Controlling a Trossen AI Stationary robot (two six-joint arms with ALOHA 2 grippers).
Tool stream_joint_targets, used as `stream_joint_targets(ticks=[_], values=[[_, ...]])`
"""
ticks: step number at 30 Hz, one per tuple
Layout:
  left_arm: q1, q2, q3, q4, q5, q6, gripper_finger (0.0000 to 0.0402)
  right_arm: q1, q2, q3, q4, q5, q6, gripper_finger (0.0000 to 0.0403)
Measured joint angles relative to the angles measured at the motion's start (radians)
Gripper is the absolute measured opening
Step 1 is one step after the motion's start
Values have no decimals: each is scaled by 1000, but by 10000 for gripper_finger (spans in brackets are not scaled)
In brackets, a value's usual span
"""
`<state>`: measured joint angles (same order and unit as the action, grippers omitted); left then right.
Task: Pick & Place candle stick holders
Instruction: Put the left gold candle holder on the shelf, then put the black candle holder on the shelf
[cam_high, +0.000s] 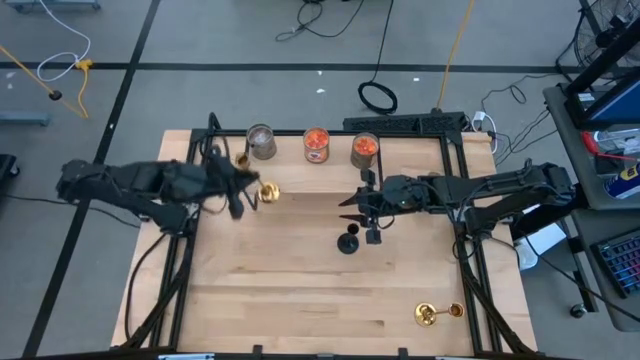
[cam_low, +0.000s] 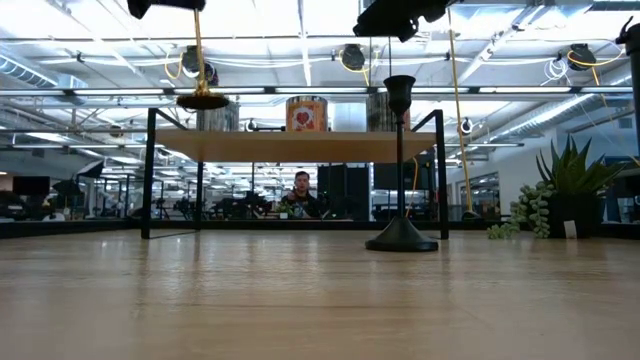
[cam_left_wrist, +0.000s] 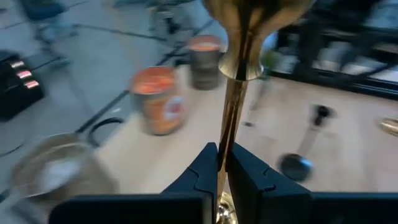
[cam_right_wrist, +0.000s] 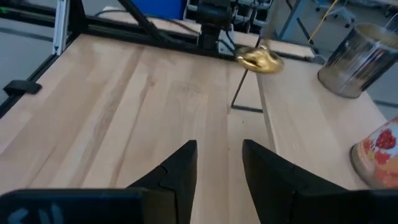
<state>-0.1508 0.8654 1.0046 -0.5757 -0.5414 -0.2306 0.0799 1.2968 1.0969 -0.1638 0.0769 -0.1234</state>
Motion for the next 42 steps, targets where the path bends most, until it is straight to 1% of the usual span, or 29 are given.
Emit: stream_joint_targets(ticks=[2, 5, 7, 13, 18, 21, 27, 31, 35, 38, 42], values=[[69, 0, 2, -6, 33, 0, 23, -2, 12, 1, 17, 0, -1, 128], [159, 1, 1, -17, 142, 0, 14, -3, 15, -1, 8, 0, -5, 128], [210, 12, 2, -12, 188, 3, 14, -4, 13, 0, 19, 0, -5, 128], [318, 51, 1, -14, 201, 47, 21, -4, 13, 0, 19, 0, -5, 128], [377, 85, 2, -8, 203, 49, 16, -4, 13, 0, 18, 0, -5, 128], [390, 105, 4, -10, 205, 34, 23, -4, 13, 0, 17, 0, -5, 128], [394, 148, -1, -23, 227, 46, 71, -4, 13, 0, 17, 0, 0, 128], [394, 155, 1, -48, 203, 45, 94, -5, 13, 0, 14, 0, 5, 128], [394, 161, 1, -68, 200, 59, 114, 2, 13, 0, 14, 0, 5, 129], [394, 150, 1, -70, 200, 93, 128, 9, 13, 0, 12, 0, 4, 137], [386, 124, 1, -73, 200, 121, 144, 21, 13, 0, 7, 0, -4, 160]])
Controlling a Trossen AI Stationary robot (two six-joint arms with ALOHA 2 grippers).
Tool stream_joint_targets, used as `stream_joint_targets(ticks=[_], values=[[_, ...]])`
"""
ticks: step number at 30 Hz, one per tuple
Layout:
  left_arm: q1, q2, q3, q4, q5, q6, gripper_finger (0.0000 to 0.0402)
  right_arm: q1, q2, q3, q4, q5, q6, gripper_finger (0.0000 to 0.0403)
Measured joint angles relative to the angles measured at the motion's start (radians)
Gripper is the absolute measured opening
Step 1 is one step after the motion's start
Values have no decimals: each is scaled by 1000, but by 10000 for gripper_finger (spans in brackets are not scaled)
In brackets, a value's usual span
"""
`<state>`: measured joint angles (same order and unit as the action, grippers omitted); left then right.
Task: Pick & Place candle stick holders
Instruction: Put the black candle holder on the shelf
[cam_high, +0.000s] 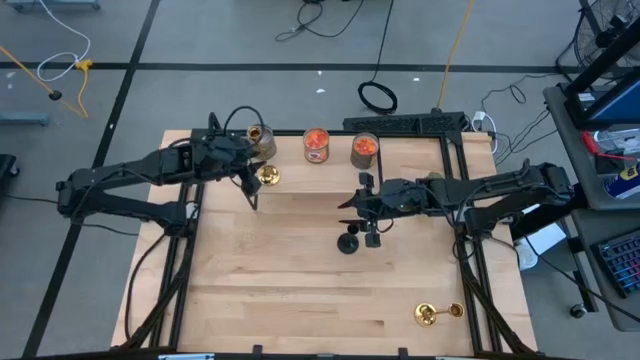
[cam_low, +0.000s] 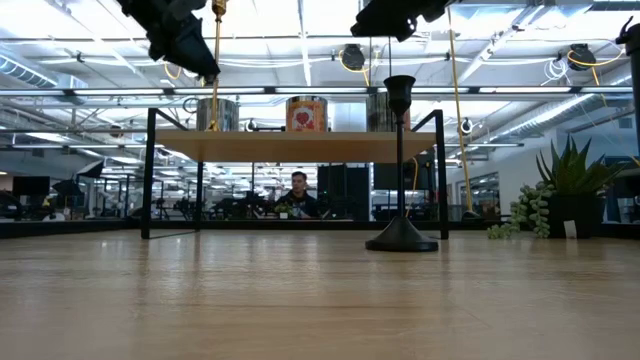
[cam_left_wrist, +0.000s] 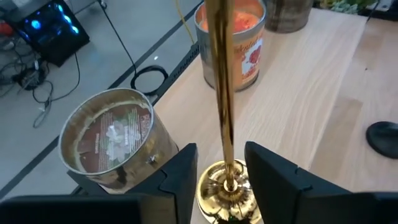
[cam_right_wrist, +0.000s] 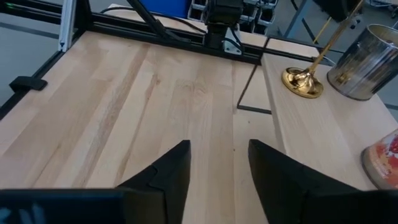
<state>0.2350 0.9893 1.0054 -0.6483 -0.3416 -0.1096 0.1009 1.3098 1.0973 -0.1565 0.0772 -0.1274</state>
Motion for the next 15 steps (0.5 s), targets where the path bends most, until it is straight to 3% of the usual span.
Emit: stream_joint_targets(ticks=[9, 15], values=[[-2, -97, 0, -39, 4, 0, 154, 42, 0, 0, -79, 3, 88, 199], [-2, -159, 0, -85, 90, -10, 154, 86, 0, -4, -213, 26, 249, 200]])
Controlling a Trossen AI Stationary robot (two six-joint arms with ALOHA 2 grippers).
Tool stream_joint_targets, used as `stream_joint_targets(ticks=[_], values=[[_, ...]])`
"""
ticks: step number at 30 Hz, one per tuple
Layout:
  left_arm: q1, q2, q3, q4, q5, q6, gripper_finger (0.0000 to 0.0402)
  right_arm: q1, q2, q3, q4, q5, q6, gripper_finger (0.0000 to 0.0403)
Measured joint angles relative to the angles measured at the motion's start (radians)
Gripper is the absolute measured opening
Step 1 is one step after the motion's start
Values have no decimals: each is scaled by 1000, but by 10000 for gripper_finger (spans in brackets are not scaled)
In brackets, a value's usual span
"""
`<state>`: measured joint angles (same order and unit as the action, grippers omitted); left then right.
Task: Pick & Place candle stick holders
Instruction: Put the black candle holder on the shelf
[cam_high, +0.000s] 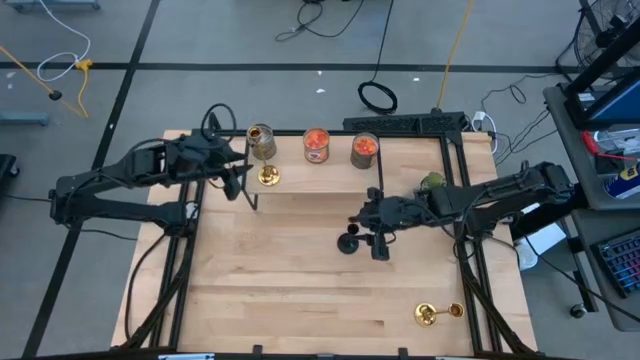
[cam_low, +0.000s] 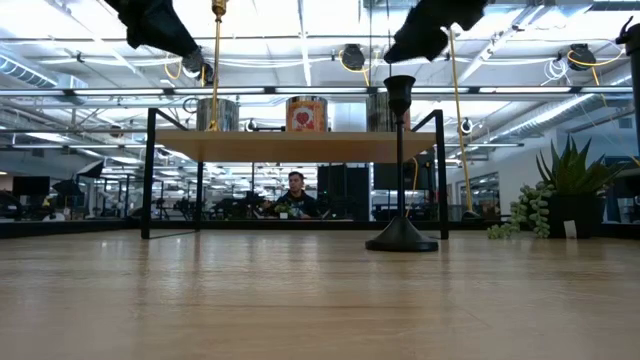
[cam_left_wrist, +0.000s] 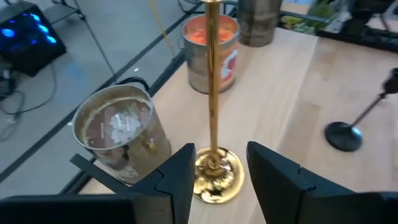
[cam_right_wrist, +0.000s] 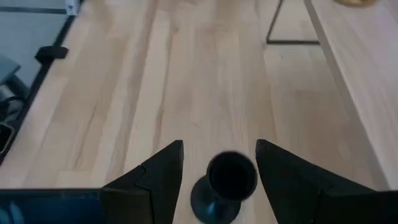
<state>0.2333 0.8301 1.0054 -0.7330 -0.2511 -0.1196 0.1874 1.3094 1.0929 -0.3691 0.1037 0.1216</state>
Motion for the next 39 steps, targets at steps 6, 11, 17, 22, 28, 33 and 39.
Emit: stream_joint_targets(ticks=[6, 11, 17, 22, 28, 33, 39], values=[[0, -23, 0, -13, 16, -16, 154, 49, -8, -98, 0, 141, 96, 203], [0, -18, 0, -22, 17, -16, 154, 58, -9, -216, 156, 180, 100, 209], [0, -17, 0, -28, 17, -17, 154, 52, -9, -392, 502, 180, 71, 212], [0, -17, 0, -27, 17, -19, 154, 19, -2, -553, 839, 179, 60, 212], [0, -17, 0, -27, 17, -20, 154, -35, 10, -642, 1011, 22, 75, 200], [0, -17, 0, -26, 18, -19, 154, -36, 83, -644, 1070, 18, 77, 198], [0, -17, 0, -26, 18, -19, 154, -40, 214, -644, 1240, -31, 43, 198]])
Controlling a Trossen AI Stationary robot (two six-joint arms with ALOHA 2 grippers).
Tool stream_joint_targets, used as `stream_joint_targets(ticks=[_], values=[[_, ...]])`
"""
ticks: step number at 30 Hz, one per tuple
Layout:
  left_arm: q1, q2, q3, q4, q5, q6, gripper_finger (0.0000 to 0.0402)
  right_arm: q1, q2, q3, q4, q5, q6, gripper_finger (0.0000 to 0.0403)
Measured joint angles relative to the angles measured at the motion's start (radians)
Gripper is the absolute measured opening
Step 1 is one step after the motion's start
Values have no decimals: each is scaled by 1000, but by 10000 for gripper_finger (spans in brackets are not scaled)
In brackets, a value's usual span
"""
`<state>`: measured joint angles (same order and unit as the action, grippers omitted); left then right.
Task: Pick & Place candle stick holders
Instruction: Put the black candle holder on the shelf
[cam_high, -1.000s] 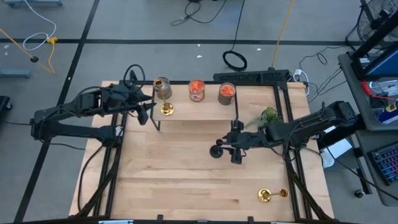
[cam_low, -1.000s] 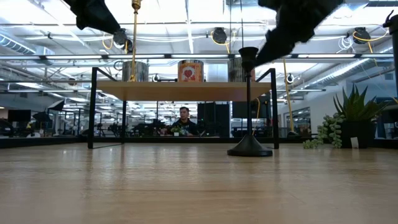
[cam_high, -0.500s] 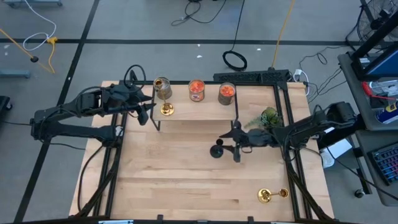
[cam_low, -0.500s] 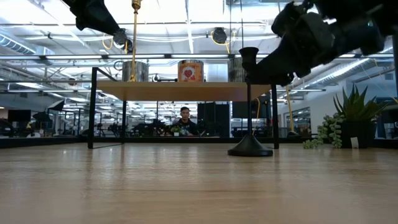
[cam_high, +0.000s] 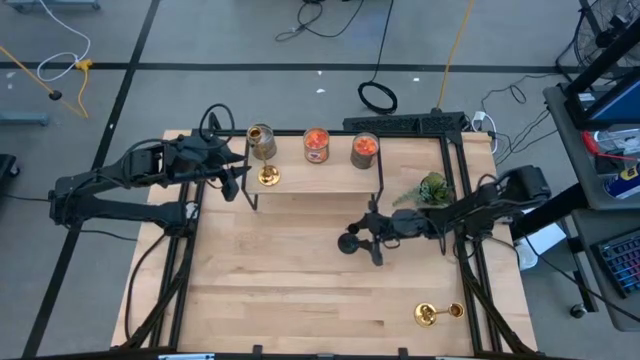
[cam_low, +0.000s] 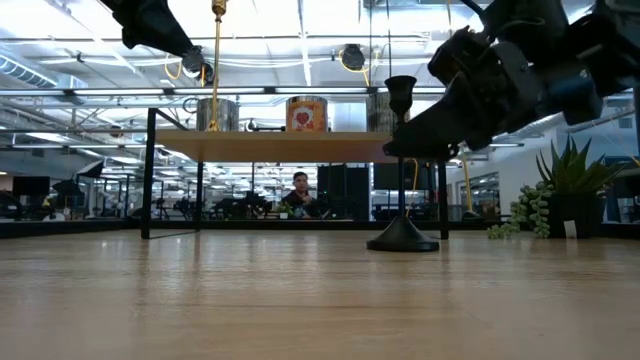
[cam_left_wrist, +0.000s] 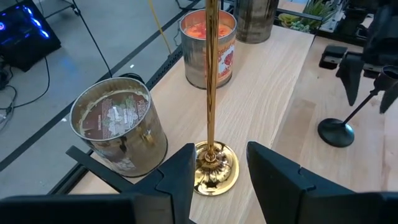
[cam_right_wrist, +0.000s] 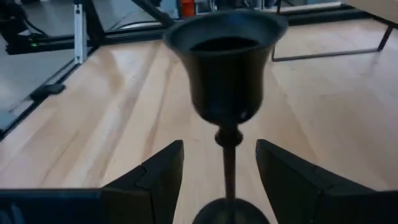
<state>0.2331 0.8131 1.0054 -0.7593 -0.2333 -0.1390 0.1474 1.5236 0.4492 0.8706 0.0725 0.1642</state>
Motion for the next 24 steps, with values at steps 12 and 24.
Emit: stream_joint_targets(ticks=[12, 24], values=[[0, 0, 0, -36, 0, 6, 154, -76, 41, 0, 53, -91, 29, 61], [0, 0, 0, -56, -2, 3, 154, -67, 41, 53, 159, -143, 60, 8]])
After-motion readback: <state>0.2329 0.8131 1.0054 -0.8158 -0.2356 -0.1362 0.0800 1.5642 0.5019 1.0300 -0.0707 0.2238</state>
